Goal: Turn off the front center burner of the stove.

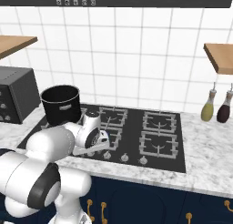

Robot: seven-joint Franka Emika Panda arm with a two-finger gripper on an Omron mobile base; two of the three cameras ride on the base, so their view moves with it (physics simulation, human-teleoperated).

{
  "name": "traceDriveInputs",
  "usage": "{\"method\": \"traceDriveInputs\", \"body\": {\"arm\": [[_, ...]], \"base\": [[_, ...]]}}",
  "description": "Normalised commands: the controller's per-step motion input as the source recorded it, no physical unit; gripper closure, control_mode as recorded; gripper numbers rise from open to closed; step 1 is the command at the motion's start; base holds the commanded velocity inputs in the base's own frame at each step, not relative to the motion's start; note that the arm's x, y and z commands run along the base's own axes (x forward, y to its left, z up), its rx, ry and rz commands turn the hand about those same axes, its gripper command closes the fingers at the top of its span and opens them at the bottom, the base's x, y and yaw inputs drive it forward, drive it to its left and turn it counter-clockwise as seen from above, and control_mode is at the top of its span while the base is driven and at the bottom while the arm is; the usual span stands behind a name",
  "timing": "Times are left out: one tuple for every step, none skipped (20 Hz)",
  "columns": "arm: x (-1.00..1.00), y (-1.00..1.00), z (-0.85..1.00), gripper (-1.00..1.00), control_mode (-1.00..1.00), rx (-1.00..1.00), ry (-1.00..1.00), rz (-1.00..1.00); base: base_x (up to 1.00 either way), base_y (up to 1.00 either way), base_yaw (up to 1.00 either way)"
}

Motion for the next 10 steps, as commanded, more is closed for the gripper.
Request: {"method": "traceDriveInputs", "body": {"arm": [[-0.24, 0.20, -0.44, -1.00, -1.00, 0.00, -0.02, 0.00], [-0.19, 0.18, -0.40, -1.00, -1.00, 0.00, -0.02, 0.00], [-0.18, 0.18, -0.38, -1.00, -1.00, 0.00, -0.04, 0.00], [-0.16, 0.15, -0.36, -1.00, -1.00, 0.00, -0.05, 0.00], [-0.12, 0.14, -0.33, -1.00, -1.00, 0.00, -0.06, 0.00], [-0.10, 0.10, -0.31, -1.00, -1.00, 0.00, -0.07, 0.00], [-0.08, 0.09, -0.29, -1.00, -1.00, 0.00, -0.06, 0.00], [-0.11, 0.06, -0.30, -1.00, -1.00, 0.00, -0.07, 0.00], [-0.15, 0.06, -0.34, -1.00, -1.00, 0.00, -0.08, 0.00], [-0.26, 0.06, -0.41, -1.00, -1.00, 0.00, -0.09, 0.00]], "base": [[0.00, 0.00, 0.00], [0.00, 0.00, 0.00], [0.00, 0.00, 0.00], [0.00, 0.00, 0.00], [0.00, 0.00, 0.00], [0.00, 0.00, 0.00], [0.00, 0.00, 0.00], [0.00, 0.00, 0.00], [0.00, 0.00, 0.00], [0.00, 0.00, 0.00]]}}
